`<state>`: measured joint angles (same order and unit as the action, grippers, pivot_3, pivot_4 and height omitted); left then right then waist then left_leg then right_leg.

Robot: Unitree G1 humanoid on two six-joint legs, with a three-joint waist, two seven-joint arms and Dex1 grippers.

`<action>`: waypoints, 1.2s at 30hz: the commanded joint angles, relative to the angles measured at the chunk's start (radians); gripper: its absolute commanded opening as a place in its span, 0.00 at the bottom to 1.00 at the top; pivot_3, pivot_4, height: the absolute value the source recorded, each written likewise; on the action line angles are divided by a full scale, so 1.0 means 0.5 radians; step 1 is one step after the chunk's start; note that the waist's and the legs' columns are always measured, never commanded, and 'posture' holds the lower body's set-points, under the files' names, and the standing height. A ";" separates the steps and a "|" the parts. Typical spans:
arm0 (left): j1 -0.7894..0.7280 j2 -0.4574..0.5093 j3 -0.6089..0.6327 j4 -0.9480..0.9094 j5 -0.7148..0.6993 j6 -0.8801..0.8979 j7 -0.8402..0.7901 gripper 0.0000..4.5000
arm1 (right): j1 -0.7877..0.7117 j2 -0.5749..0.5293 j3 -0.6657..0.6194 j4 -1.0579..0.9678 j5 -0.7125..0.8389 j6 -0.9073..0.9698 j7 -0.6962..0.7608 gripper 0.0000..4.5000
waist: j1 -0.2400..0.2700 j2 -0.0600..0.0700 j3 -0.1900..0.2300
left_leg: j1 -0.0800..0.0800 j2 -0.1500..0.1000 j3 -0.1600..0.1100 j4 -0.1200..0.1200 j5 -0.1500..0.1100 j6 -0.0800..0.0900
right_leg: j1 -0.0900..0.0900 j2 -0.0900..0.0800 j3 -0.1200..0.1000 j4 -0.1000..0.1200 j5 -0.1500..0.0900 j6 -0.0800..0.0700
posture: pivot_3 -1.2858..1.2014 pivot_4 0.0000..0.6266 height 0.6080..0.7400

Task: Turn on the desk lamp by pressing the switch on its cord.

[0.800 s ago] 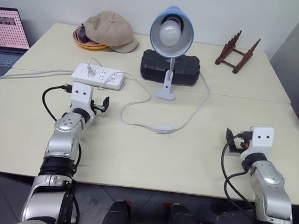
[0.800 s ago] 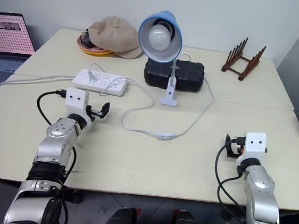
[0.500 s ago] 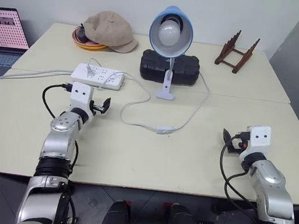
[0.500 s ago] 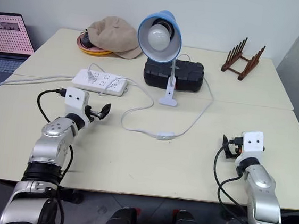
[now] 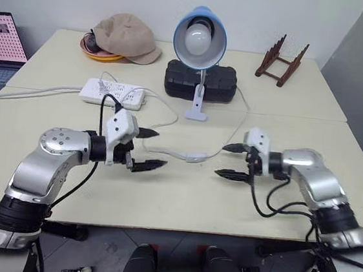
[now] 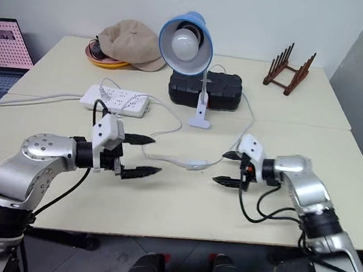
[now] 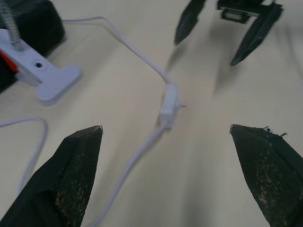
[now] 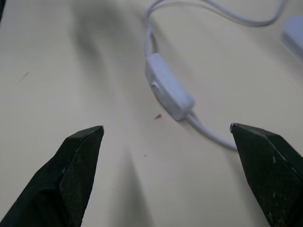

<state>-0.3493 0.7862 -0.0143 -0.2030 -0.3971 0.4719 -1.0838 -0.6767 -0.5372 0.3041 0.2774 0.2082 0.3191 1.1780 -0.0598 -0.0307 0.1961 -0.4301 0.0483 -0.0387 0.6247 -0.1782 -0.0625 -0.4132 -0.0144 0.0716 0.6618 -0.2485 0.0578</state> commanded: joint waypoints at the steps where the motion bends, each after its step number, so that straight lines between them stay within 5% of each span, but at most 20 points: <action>1: 0.058 0.068 0.071 -0.134 -0.041 0.018 -0.011 1.00 | -0.240 0.127 0.039 0.399 -0.117 -0.250 0.069 1.00 | 0.000 0.000 0.000 | 0.000 0.000 0.000 0.000 0.000 0.000 | 0.000 0.000 0.000 0.000 0.000 0.000 | 0.52 0.24 1.00; 11: 0.230 0.099 0.199 -0.318 -0.098 0.104 0.103 1.00 | -0.554 0.393 0.050 1.192 -0.330 -0.681 0.137 1.00 | 0.013 0.001 0.001 | -0.001 0.000 -0.001 0.000 0.000 0.000 | -0.001 0.000 0.000 0.002 0.000 0.000 | 0.52 0.24 1.00; 14: 0.250 0.115 0.222 -0.332 -0.110 0.116 0.111 1.00 | -0.560 0.383 0.057 1.252 -0.356 -0.737 0.208 0.90 | 0.010 0.001 0.001 | -0.001 0.000 -0.001 0.000 0.000 0.000 | -0.001 0.000 0.000 0.002 0.000 0.000 | 0.52 0.24 1.00; 28: 0.183 0.094 0.170 -0.261 -0.118 0.125 0.066 1.00 | -0.500 0.412 -0.109 1.203 -0.291 -0.636 0.277 0.10 | 0.007 0.001 0.001 | 0.000 0.000 -0.001 0.000 0.000 0.000 | -0.001 0.001 0.000 0.003 0.001 0.001 | 0.52 0.24 1.00; 34: 0.211 0.040 0.207 -0.304 -0.327 0.386 0.089 1.00 | -0.443 0.334 -0.299 0.988 -0.122 -0.249 0.254 0.08 | 0.007 0.001 0.001 | 0.000 0.000 -0.001 0.000 0.000 0.000 | -0.001 0.001 0.000 0.003 0.002 0.002 | 0.52 0.24 1.00; 36: 0.185 -0.123 0.303 -0.296 -0.608 0.702 0.268 1.00 | -0.394 0.303 -0.444 0.660 0.099 0.218 0.203 0.08 | 0.008 0.002 0.001 | 0.000 0.000 -0.001 0.000 0.000 0.000 | -0.001 0.001 0.000 0.004 0.002 0.002 | 0.52 0.24 1.00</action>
<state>-0.2422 0.7814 0.0839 -0.3225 -0.5601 0.6862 -1.0257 -0.8803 -0.3711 0.1699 0.7776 0.1389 0.2254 1.3023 -0.0557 -0.0298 0.1967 -0.4302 0.0484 -0.0393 0.6249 -0.1782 -0.0625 -0.4136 -0.0142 0.0715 0.6640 -0.2474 0.0595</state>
